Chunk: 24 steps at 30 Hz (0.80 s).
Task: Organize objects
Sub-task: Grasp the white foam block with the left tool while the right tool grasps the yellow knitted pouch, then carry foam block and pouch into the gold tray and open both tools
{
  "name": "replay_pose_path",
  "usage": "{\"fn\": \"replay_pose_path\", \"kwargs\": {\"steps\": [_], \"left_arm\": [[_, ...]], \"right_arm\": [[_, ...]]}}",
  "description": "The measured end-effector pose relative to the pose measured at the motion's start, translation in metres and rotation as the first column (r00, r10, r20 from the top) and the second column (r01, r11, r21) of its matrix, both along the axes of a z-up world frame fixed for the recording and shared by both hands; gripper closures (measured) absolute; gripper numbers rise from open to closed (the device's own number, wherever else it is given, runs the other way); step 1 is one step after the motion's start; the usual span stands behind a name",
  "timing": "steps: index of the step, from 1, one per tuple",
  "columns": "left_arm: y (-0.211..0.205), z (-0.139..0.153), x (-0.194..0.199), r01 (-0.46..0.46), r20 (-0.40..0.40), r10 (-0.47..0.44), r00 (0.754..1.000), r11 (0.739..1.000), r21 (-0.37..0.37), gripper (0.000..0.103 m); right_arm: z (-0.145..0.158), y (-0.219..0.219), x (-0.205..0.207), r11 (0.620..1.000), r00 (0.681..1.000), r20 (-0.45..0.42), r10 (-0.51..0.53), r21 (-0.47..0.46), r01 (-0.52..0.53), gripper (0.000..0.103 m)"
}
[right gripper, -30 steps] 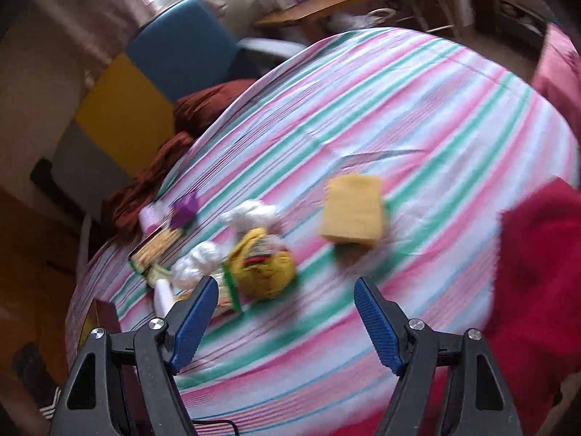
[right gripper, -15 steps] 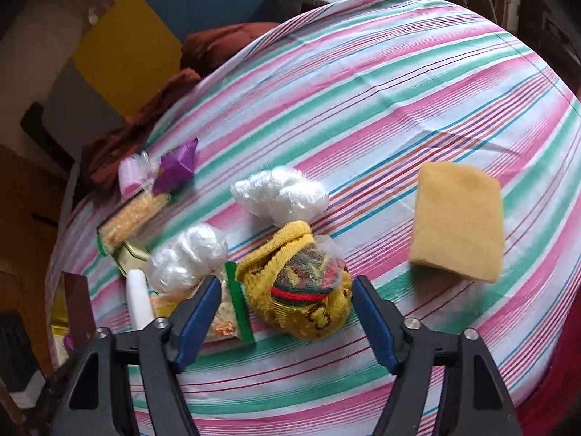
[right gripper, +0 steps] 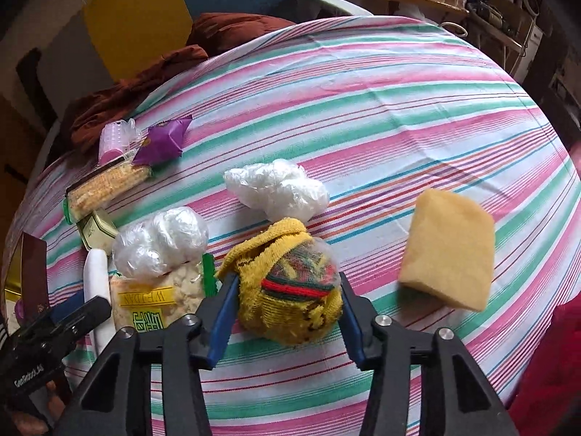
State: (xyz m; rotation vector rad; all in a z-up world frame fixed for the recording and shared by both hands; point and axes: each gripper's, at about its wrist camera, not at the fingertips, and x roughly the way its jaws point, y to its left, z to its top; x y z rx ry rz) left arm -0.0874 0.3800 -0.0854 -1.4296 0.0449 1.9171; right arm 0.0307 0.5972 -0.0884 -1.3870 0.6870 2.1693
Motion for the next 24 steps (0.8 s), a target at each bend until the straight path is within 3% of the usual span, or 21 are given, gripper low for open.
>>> {"fn": "replay_pose_path", "kwargs": {"steps": [8, 13, 24], "left_arm": [[-0.032, 0.02, 0.019, 0.011, -0.079, -0.011, 0.997, 1.0, 0.01, 0.042], [-0.05, 0.04, 0.032, 0.02, -0.14, -0.015, 0.99, 0.999, 0.03, 0.042], [-0.111, 0.087, 0.047, -0.009, -0.28, 0.031, 0.959, 0.997, 0.08, 0.041]], "right_arm": [[0.018, -0.003, 0.01, 1.0, 0.995, -0.103, -0.005, 0.003, 0.005, 0.054], [0.032, -0.016, 0.011, 0.999, 0.983, -0.178, 0.052, 0.02, -0.049, 0.054], [0.058, -0.048, 0.008, 0.99, 0.957, -0.253, 0.144, 0.044, -0.137, 0.054]]}}
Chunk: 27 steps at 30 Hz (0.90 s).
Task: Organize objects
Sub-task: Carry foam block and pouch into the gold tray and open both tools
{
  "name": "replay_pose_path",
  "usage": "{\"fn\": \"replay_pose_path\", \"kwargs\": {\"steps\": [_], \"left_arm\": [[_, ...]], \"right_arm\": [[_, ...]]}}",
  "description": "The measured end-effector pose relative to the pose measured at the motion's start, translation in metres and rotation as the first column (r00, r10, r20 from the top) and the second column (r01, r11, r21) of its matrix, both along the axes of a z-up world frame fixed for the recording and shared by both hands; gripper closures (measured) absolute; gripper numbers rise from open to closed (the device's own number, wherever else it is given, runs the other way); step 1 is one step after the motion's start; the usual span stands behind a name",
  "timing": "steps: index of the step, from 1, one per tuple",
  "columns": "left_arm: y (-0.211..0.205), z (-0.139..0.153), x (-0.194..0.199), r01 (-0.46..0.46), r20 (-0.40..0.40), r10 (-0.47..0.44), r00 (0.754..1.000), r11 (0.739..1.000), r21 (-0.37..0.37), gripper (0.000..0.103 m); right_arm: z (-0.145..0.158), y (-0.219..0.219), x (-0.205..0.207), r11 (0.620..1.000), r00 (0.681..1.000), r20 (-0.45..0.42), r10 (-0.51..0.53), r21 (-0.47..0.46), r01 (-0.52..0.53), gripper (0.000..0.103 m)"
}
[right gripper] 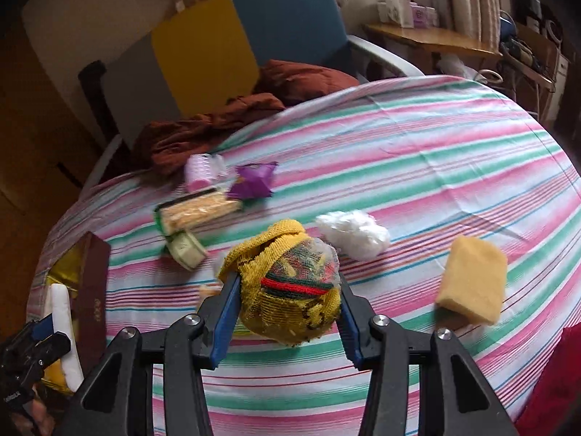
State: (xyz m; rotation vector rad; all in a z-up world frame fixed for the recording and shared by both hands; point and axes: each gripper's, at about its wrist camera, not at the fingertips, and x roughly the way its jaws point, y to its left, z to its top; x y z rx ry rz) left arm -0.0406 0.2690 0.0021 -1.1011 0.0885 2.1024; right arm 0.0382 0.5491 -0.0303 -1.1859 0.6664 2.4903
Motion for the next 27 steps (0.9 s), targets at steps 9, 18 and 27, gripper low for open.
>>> {"fn": "replay_pose_path", "kwargs": {"steps": [9, 18, 27], "left_arm": [[-0.089, 0.015, -0.007, -0.134, -0.03, 0.135, 0.99, 0.991, 0.025, 0.041], [-0.193, 0.018, -0.021, -0.347, -0.038, 0.349, 0.937, 0.937, 0.037, 0.041], [-0.258, 0.013, -0.024, -0.466, -0.024, 0.467, 0.884, 0.883, 0.055, 0.041]], "right_arm": [[0.037, -0.081, -0.021, 0.985, 0.98, -0.106, 0.168, -0.015, -0.17, 0.054], [0.047, -0.188, -0.052, 0.911, 0.905, -0.145, 0.401, -0.042, -0.41, 0.054], [0.018, -0.286, -0.076, 0.802, 0.807, -0.085, 0.584, -0.095, -0.59, 0.054]]}}
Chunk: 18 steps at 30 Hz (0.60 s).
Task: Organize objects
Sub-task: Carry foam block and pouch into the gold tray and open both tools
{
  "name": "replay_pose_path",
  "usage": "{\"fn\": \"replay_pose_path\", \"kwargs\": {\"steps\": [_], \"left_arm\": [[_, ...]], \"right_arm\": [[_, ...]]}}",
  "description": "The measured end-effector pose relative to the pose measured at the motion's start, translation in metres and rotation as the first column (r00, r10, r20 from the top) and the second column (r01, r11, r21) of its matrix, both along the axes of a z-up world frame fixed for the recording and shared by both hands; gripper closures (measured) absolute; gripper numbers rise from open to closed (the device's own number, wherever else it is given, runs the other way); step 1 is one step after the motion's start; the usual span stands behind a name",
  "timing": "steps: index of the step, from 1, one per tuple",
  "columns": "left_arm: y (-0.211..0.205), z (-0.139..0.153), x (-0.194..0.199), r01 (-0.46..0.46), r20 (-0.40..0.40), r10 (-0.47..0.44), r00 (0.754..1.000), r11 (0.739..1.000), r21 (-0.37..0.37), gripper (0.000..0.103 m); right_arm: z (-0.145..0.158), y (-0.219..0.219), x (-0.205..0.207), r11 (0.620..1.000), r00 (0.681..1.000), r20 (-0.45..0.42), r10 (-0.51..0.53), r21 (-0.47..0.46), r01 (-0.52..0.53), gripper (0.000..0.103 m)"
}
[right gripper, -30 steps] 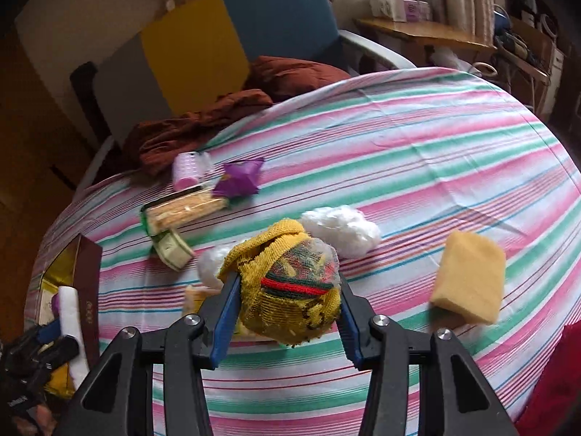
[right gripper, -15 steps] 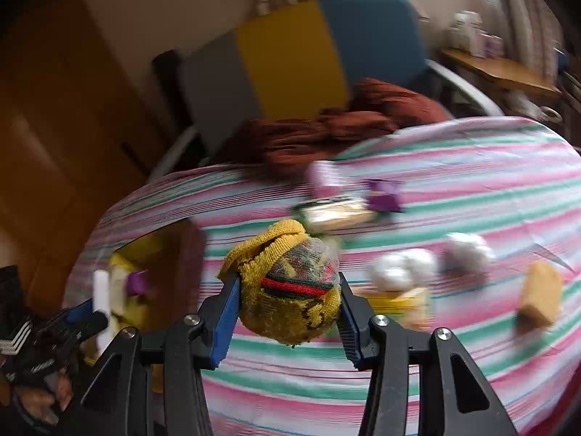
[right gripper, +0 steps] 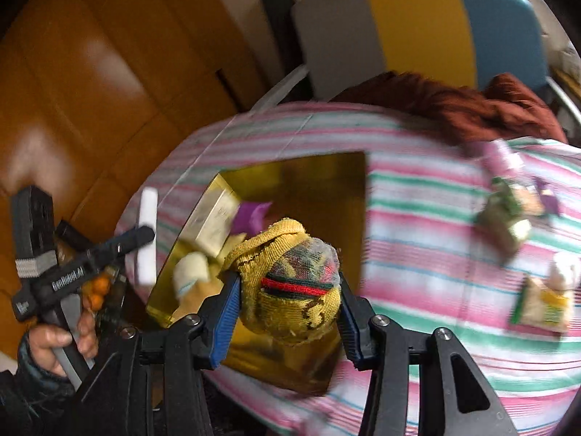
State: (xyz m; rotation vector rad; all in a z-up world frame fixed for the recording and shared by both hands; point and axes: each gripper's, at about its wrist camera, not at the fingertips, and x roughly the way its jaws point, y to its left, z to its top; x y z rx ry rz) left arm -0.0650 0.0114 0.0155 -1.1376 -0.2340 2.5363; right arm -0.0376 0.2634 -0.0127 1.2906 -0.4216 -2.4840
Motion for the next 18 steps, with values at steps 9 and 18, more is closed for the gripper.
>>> {"fn": "replay_pose_path", "kwargs": {"steps": [9, 18], "left_arm": [[-0.027, -0.021, 0.005, -0.021, 0.069, 0.02, 0.997, 1.0, 0.008, 0.021], [-0.032, -0.019, 0.006, -0.065, 0.065, 0.064, 0.996, 0.998, 0.02, 0.018]], "right_arm": [[-0.045, -0.071, -0.008, 0.983, 0.972, 0.153, 0.181, -0.006, -0.182, 0.032], [-0.043, -0.064, -0.007, 0.987, 0.977, 0.146, 0.158, 0.011, -0.161, 0.028]]}}
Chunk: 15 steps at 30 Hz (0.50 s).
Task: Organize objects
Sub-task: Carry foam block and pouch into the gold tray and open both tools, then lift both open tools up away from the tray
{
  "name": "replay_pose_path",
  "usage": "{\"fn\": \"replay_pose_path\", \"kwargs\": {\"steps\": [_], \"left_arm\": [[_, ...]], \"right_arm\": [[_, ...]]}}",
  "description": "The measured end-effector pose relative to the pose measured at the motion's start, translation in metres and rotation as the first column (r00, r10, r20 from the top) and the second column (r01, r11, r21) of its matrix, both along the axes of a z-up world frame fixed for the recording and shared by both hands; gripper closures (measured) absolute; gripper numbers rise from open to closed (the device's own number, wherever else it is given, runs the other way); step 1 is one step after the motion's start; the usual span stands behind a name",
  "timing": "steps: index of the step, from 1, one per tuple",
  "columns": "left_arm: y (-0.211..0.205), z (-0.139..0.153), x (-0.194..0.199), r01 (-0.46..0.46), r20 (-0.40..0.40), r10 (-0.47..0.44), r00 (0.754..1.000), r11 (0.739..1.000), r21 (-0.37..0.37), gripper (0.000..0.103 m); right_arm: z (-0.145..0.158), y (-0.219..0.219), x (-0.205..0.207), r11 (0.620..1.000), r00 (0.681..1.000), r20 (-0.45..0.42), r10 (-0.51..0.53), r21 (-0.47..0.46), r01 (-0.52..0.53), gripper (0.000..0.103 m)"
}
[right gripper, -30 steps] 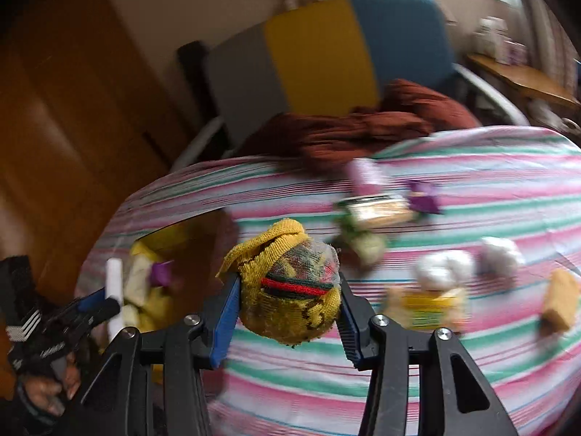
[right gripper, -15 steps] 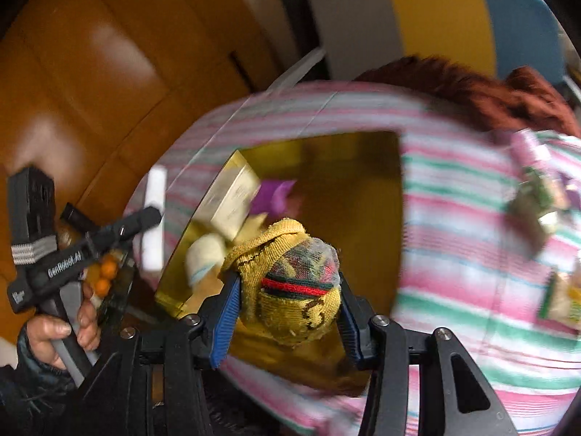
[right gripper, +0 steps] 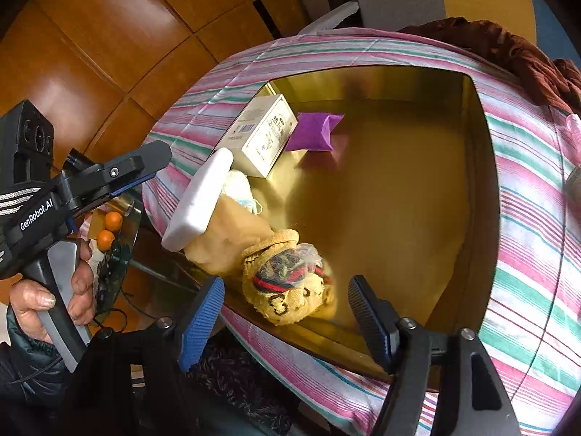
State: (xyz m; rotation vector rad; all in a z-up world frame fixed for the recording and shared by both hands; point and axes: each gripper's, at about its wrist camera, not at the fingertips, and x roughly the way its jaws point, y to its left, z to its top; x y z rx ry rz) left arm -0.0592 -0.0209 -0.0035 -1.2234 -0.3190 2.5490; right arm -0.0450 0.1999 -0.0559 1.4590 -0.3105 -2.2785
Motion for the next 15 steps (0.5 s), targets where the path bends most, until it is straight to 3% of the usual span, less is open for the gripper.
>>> {"fn": "replay_pose_path", "kwargs": {"steps": [9, 15], "left_arm": [[0.016, 0.018, 0.008, -0.012, -0.086, 0.005, 0.996, 0.997, -0.073, 0.015], [0.034, 0.028, 0.018, 0.016, -0.155, -0.037, 0.987, 0.99, -0.141, 0.014]], "right_arm": [[0.009, 0.008, 0.005, 0.995, 0.995, -0.064, -0.071, 0.062, 0.075, 0.027], [0.015, 0.014, 0.008, 0.989, 0.989, -0.099, -0.108, 0.086, 0.116, 0.027]]}}
